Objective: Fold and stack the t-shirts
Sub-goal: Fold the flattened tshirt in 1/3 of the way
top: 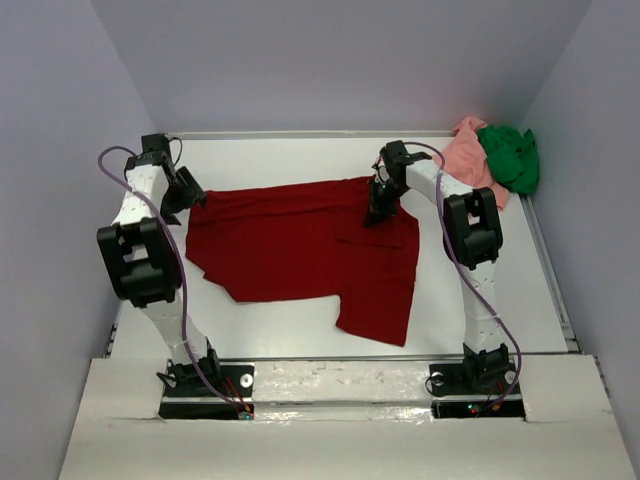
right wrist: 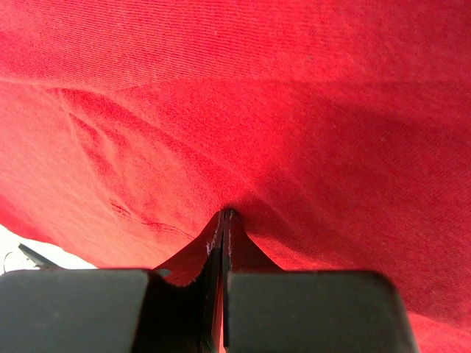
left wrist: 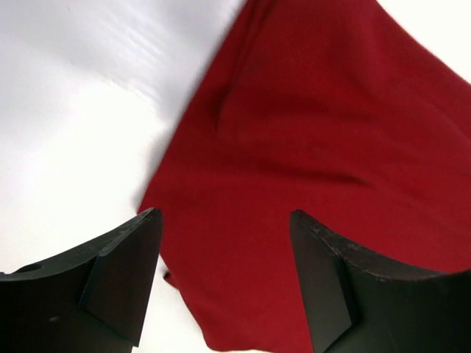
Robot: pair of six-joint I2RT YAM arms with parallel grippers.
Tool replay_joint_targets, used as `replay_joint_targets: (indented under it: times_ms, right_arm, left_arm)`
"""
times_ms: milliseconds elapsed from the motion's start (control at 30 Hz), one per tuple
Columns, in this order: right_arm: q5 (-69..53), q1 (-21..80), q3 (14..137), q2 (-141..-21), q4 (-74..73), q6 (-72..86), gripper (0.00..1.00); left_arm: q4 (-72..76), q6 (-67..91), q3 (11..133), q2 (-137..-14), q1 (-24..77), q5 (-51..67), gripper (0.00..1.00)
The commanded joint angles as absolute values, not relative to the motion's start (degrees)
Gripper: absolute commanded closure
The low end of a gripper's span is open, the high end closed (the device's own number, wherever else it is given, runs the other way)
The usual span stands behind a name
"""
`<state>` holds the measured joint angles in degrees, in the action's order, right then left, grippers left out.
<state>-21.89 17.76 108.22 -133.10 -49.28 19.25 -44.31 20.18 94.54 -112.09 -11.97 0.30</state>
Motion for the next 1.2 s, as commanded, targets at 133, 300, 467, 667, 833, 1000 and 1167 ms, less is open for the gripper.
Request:
replay_joint_targets:
  times_ms: [133,300,467,667,833,1000,1167]
  right_arm:
    - [-21.6,18.5,111.6,-137.1,-51.4,18.8,1.0]
    - [-21.9,18.5,112.2,-137.5,-51.3,18.6,1.0]
    - [-22.6,18.5,112.8,-137.8,-51.4,18.5,1.0]
    - [-22.9,18.5,112.9,-137.7,-51.4,18.0,1.0]
    - [-22.9,18.5,112.2,-137.4,-51.5,17.4,1.0]
    - [-23.6,18.5,112.5,-137.3,-51.7,17.1,1.0]
    - [-24.3,18.5,112.6,-137.0,-51.8,17.2,1.0]
  left_arm:
    - [-41.4,24.8,70.3,-91.2,-12.1,11.2,0.23]
    - [-39.9,29.2,60.0,-84.2,-12.4,17.0,0.23]
    - [-39.3,31.4,55.4,-81.2,-12.6,17.1,0.26]
    - [-38.4,35.6,50.4,-76.2,-13.6,18.4,0.37]
    - [-40.3,37.4,47.0,-73.9,-16.4,18.5,0.44]
    - [-42.3,41.8,46.1,-73.2,-17.6,14.6,0.43]
    - [-43.2,45.7,46.5,-73.4,-20.2,12.7,0.42]
